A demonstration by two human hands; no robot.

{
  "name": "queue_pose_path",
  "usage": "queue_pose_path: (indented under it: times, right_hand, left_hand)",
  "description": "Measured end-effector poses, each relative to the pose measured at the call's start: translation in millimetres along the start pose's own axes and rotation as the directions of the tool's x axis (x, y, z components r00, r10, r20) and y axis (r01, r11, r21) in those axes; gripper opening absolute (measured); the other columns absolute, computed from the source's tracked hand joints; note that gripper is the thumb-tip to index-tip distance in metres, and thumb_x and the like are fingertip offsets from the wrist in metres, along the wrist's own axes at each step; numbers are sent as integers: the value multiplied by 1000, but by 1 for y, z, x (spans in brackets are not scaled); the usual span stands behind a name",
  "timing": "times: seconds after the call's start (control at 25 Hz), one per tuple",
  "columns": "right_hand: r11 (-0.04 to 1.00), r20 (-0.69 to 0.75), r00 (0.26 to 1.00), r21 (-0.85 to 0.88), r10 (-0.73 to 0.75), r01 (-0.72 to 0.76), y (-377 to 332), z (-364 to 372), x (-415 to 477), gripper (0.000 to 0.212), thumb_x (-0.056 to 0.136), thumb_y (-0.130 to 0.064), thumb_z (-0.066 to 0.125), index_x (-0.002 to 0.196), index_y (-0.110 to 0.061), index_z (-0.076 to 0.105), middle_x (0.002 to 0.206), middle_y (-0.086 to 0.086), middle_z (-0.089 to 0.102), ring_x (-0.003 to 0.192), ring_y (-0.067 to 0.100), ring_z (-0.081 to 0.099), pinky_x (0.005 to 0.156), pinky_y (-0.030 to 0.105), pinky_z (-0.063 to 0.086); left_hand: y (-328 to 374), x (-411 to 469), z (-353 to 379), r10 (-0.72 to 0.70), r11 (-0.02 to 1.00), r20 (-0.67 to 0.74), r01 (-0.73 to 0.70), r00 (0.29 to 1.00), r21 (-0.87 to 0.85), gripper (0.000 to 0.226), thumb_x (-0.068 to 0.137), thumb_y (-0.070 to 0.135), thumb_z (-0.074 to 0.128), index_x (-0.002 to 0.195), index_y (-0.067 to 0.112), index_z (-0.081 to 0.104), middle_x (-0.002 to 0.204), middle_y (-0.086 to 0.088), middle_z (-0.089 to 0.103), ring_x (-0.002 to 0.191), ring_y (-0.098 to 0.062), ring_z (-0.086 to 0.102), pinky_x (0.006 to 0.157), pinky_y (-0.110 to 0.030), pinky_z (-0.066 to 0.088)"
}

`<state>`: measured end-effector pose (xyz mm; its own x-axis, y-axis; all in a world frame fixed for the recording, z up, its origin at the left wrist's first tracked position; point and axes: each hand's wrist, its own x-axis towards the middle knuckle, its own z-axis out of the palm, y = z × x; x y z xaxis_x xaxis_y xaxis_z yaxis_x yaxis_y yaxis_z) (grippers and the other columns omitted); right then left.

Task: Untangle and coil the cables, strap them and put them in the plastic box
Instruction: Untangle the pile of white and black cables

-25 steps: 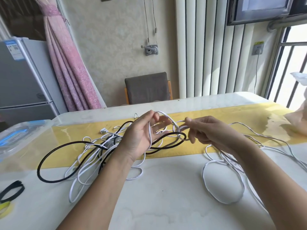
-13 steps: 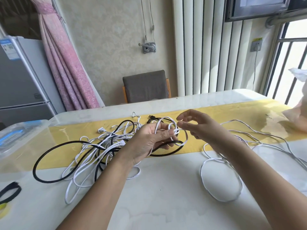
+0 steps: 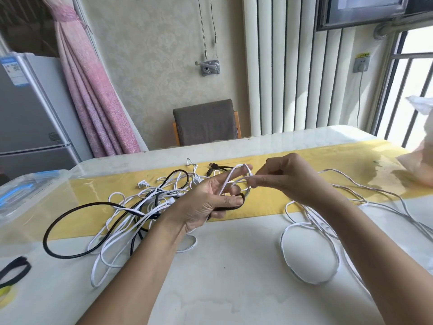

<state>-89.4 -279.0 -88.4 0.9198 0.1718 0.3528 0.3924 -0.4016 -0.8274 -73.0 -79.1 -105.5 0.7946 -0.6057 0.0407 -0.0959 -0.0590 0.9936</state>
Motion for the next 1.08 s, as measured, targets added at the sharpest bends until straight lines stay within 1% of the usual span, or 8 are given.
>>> queue_pose_path:
  times: [0.16, 0.36, 0.44, 0.52, 0.68, 0.84, 0.92, 1.08]
  right_hand:
    - [999, -30, 999, -30, -20, 19, 0, -1, 0, 22, 83, -31, 68, 71, -13, 74, 48, -15, 52, 42, 4, 36, 43, 11, 23]
    - [986, 7, 998, -156, 63, -61, 10, 1, 6, 18, 95, -22, 54, 85, -21, 69, 58, -20, 61, 48, -5, 47, 48, 10, 32]
    - [988, 32, 996, -135, 81, -76, 17, 8, 9, 12, 93, -23, 57, 95, -25, 69, 72, -13, 65, 51, -5, 47, 49, 10, 33]
    - [987, 56, 991, -110, 124, -118, 20, 18, 7, 12, 89, -30, 63, 88, -22, 71, 61, -12, 56, 47, 1, 40, 46, 13, 28]
    - [982, 1, 984, 57, 178, -178, 20, 36, 5, 22, 89, -25, 65, 74, -10, 72, 44, -10, 34, 41, 6, 25, 41, 14, 17]
    - [966, 123, 975, 160, 185, -203, 16, 30, 6, 14, 89, -14, 63, 79, -9, 70, 40, -15, 45, 39, 2, 33, 46, 14, 21]
    - [959, 197, 967, 201, 159, -198, 15, 27, 5, 12, 89, -9, 62, 94, -4, 72, 44, -15, 49, 41, 2, 34, 47, 14, 22]
    - [980, 295, 950, 136, 101, -146, 15, 22, 6, 16, 81, -19, 73, 96, -14, 76, 63, 8, 67, 63, 0, 48, 66, 15, 36]
  left_hand:
    - [-5, 9, 16, 301, 850, -295, -115, 907, 514, 66, 82, -5, 62, 121, 47, 49, 88, 15, 49, 48, -5, 30, 50, -10, 32]
    - [-20, 9, 18, 366, 646, -214, -81, 906, 759, 89, 82, 0, 60, 137, 60, 22, 124, 26, 50, 77, 5, 50, 68, -7, 39]
    - [-19, 9, 19, 388, 696, -224, -125, 894, 707, 74, 81, 0, 61, 129, 54, 44, 119, 30, 49, 68, 2, 54, 68, -18, 51]
    - [-17, 10, 18, 401, 800, -272, -191, 875, 569, 45, 81, 2, 66, 105, 39, 61, 112, 19, 53, 68, -10, 63, 62, -30, 56]
    - [-14, 8, 17, 308, 925, -279, -218, 909, 311, 29, 90, -2, 56, 95, 26, 59, 103, 9, 59, 77, -16, 67, 54, -32, 55]
    - [-14, 10, 15, 374, 883, -396, -190, 839, 429, 4, 95, 19, 56, 92, 21, 55, 89, 10, 61, 55, -15, 61, 48, -27, 47]
    - [-11, 10, 8, 374, 847, -456, -97, 808, 523, 15, 97, 30, 51, 87, 23, 59, 80, 8, 68, 46, -8, 55, 46, -20, 40]
    - [16, -7, -13, -251, 959, -330, 280, 910, 43, 41, 102, 31, 37, 90, 4, 65, 86, -14, 72, 37, -12, 44, 32, -15, 21]
